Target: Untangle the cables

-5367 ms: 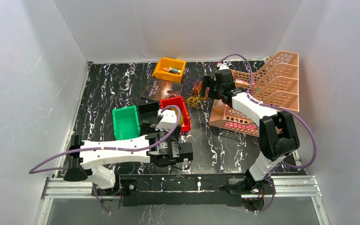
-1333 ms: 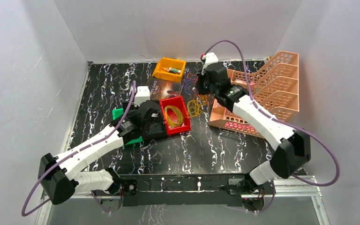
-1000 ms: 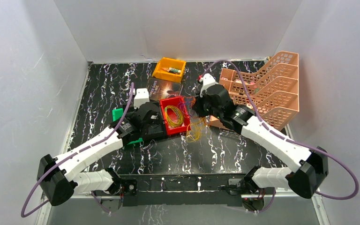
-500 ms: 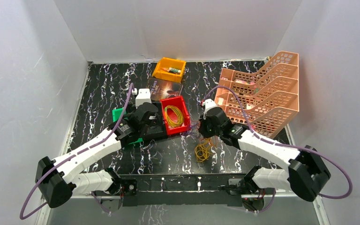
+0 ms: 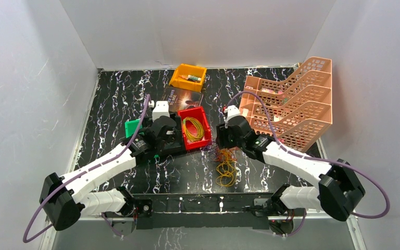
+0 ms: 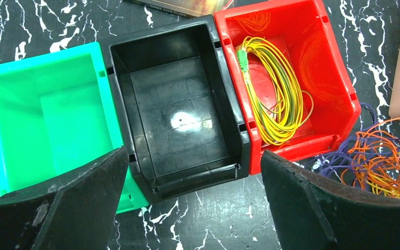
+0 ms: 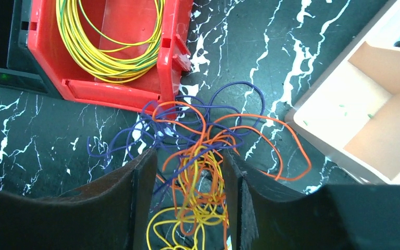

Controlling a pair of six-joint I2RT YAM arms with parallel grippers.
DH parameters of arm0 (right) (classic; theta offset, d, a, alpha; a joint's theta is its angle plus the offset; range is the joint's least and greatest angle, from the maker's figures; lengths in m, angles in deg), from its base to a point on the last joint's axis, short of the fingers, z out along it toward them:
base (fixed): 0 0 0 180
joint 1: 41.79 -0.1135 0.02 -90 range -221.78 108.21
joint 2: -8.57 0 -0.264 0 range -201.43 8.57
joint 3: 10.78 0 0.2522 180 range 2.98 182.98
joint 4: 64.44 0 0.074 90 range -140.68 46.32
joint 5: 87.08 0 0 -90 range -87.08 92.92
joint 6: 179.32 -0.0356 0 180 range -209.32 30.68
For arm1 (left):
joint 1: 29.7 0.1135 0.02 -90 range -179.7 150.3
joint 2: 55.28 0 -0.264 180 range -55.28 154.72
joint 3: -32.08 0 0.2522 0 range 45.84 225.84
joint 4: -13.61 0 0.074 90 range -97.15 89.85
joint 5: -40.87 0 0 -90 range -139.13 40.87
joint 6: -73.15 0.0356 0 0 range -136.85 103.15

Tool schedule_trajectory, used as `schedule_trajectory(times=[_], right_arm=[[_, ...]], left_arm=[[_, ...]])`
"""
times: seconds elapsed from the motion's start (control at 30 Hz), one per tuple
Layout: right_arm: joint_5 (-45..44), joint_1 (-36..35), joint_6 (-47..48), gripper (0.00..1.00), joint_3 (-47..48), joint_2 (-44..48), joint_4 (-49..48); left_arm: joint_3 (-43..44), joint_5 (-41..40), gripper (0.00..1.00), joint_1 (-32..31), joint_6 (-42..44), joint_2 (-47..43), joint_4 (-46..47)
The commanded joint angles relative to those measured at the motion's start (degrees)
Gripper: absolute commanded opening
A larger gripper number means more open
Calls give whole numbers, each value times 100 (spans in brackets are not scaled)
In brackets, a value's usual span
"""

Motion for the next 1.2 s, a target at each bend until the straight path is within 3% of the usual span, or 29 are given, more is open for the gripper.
schedule_trajectory(times=[0.0,0.5,0.87,1.17], right_arm=[[-230,-21,-10,59,267,498,353],[10,-21,-902,60,376,1174,1527],[-554,-20,-1898,44,51,1448,1446],[-514,-21,-2536,46,-558,1878,1137]], left_arm=[[17,111,98,34,-27,11,181],[94,1335,98,-48,-245,461,595],[321,1611,97,-1011,32,827,1466],[368,2407,88,-1424,-47,1669,2278]])
